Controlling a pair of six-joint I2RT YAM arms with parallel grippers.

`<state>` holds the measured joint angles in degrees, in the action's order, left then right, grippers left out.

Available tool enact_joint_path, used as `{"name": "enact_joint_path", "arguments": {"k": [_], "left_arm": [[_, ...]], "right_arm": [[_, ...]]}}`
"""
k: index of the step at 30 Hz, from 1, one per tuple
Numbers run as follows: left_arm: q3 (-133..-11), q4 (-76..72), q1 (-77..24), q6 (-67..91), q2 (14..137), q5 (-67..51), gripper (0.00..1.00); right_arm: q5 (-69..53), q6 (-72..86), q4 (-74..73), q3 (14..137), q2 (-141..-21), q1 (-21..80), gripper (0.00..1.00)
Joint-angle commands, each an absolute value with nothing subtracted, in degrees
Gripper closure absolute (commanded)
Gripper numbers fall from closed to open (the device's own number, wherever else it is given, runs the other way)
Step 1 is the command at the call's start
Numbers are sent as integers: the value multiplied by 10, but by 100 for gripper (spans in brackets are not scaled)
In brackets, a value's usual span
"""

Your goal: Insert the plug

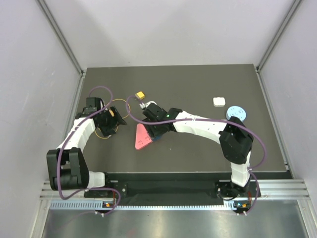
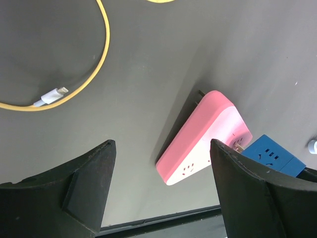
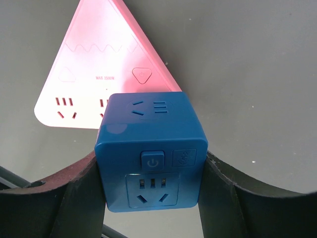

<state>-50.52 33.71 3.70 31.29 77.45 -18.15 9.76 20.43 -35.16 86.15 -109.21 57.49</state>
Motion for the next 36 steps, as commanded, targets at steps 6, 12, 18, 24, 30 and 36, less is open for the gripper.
{"name": "enact_joint_path", "arguments": {"k": [6,12,18,24,30,36], "left_arm": [[-502,332,37,301,754,-185,19],[-502,332,37,301,753,-185,19],[-503,331,38,300,754,-185,19],[-502,331,37,301,754,-186,19],[-503,331,37,301,754,-185,20],[-503,330,37,301,754,-187,20]], "right_arm": [[109,191,-359,887,-1050,569,100],[112,185,-361,892,-1050,569,100],[107,185,-349,887,-1061,565,100],[104,184,-335,886,-1073,559,100],[86,189,-330,882,-1082,556,100],[69,200,-323,863,-1073,558,100]]}}
